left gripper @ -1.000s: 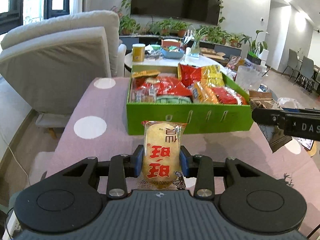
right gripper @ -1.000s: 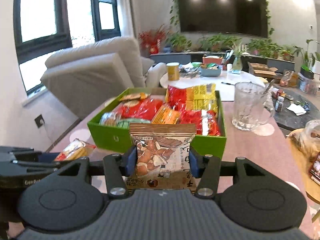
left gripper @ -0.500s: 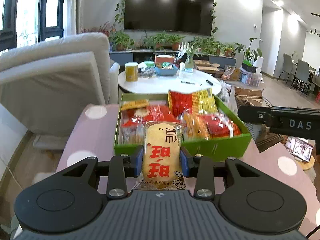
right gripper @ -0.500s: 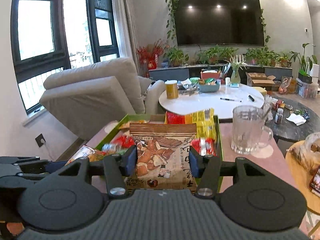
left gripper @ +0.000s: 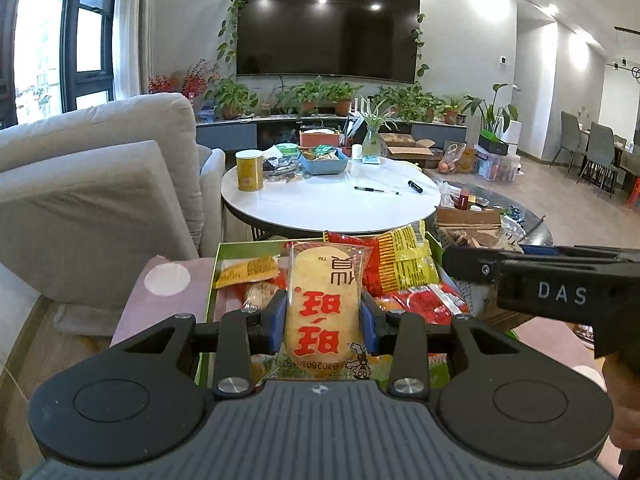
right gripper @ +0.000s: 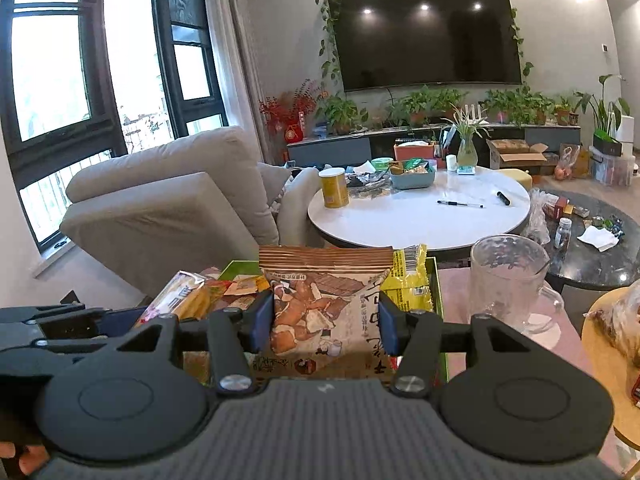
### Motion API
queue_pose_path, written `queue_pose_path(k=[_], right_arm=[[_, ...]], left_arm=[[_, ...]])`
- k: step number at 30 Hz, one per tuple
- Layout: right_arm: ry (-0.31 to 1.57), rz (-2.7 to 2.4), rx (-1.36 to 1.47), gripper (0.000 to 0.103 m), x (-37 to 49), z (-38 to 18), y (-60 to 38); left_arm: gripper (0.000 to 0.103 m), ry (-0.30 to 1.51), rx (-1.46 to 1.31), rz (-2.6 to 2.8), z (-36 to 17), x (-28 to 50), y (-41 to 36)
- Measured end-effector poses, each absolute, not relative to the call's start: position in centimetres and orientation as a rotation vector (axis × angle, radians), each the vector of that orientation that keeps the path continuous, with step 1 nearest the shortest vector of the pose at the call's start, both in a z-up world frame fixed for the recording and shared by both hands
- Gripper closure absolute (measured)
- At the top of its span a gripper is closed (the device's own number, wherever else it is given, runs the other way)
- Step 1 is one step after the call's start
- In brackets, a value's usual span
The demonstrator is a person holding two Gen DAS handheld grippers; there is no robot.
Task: Organize snacks
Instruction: 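Carry the biscuit packet with the left tool while the right tool carries the nut bag into the box, then open both grippers to release the packets in the box and withdraw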
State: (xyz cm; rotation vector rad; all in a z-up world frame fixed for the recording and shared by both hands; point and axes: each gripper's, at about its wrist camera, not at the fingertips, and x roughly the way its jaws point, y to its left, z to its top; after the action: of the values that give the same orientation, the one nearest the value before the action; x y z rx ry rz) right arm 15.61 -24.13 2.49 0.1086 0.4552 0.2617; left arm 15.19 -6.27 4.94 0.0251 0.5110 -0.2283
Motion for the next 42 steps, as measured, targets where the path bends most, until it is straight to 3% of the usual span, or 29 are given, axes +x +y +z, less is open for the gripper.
queue_pose_path(k=[21, 27, 42], right_arm=[[0.542, 0.252, 0.143, 0.038, 19.6, 0.0, -24.6], [0.547, 0.256, 0.168, 0.038, 19.3, -0.4, -24.9], [0.492, 0.248, 0.168, 0.037, 16.6, 1.6, -25.7]], left_arm=[[0.068, 0.585, 0.003, -0.227, 2.2, 21.4, -7.9], [0.052, 0.601, 0.002, -0.206, 1.5, 21.4, -7.7], [0.025, 0.498, 0.028, -0.163, 3.7, 17.4, -6.8]])
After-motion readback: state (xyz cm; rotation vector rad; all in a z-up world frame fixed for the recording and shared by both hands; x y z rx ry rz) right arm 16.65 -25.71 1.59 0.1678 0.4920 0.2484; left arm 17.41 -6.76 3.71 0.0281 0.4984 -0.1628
